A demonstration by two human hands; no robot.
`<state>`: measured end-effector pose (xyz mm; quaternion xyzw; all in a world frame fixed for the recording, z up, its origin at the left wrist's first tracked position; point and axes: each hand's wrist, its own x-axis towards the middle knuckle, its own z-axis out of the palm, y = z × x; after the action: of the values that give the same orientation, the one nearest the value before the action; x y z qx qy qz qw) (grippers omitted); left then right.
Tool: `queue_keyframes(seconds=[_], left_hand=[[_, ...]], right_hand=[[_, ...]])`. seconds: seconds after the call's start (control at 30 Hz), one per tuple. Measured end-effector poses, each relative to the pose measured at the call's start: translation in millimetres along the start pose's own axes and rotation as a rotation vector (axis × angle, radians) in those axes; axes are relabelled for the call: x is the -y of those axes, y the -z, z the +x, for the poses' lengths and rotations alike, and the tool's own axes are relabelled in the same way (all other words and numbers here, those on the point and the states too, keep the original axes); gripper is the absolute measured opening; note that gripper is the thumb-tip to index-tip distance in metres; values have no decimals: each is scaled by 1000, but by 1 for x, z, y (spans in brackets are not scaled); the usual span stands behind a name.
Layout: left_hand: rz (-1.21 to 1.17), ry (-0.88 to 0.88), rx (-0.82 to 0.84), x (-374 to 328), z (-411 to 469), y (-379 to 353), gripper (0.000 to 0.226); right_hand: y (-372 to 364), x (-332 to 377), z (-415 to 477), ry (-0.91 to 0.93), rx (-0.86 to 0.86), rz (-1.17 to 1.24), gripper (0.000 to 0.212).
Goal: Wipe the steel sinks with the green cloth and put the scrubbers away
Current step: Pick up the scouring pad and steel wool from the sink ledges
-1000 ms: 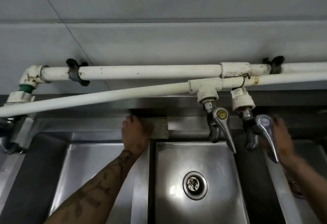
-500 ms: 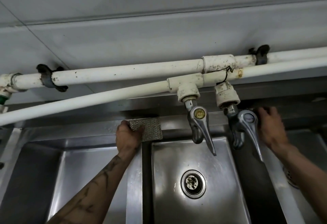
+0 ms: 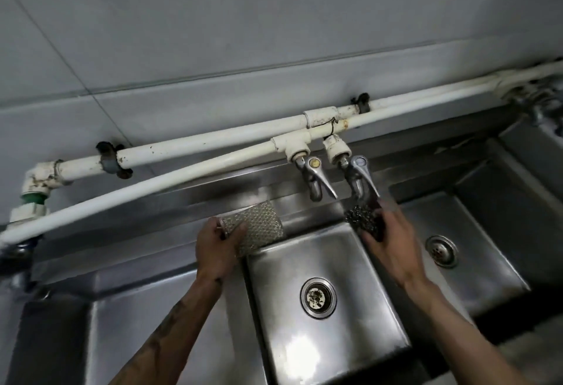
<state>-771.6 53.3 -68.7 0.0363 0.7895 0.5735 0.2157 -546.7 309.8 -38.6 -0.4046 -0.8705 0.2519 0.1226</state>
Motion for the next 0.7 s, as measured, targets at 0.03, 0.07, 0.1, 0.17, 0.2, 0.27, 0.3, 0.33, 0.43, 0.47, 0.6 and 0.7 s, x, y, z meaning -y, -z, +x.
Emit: queue_keyframes(seconds=[0.03, 0.07, 0.1, 0.17, 0.2, 0.27, 0.3, 0.33, 0.43, 0.47, 0.6, 0.7], left_hand=[[-24, -11, 40, -2, -7, 5, 26], [-62, -12, 86, -4, -17, 11, 25], [-97, -10, 132, -7, -28, 16, 22], [-143, -15, 220, -13, -50, 25, 16], [-158, -17, 262, -17, -63, 30, 16], [-161, -31, 324, -27, -91, 42, 14], [-159, -40, 340, -32, -103, 47, 15], [-154, -46, 371, -39, -118, 52, 19], [-134, -67, 496, -55, -168, 58, 21], [-138, -72, 528, -59, -181, 59, 17], [-104, -59, 720, -70, -260, 39, 26], [-80, -41, 876, -71, -329, 22, 32]], right_hand=[[5, 10, -20, -9, -26, 3, 37], [10, 19, -43, -19, -56, 7, 37], [16, 28, -66, -27, -88, 14, 37], [27, 44, -111, -77, -134, 29, 37], [33, 52, -135, -109, -166, 34, 37], [46, 65, -183, -172, -227, 48, 38], [52, 70, -203, -193, -242, 55, 38], [59, 74, -227, -215, -262, 59, 38], [84, 81, -299, -282, -344, 58, 39], [91, 83, -319, -297, -370, 56, 39], [128, 74, -418, -413, -510, 15, 40], [150, 61, -492, -521, -587, -18, 41]])
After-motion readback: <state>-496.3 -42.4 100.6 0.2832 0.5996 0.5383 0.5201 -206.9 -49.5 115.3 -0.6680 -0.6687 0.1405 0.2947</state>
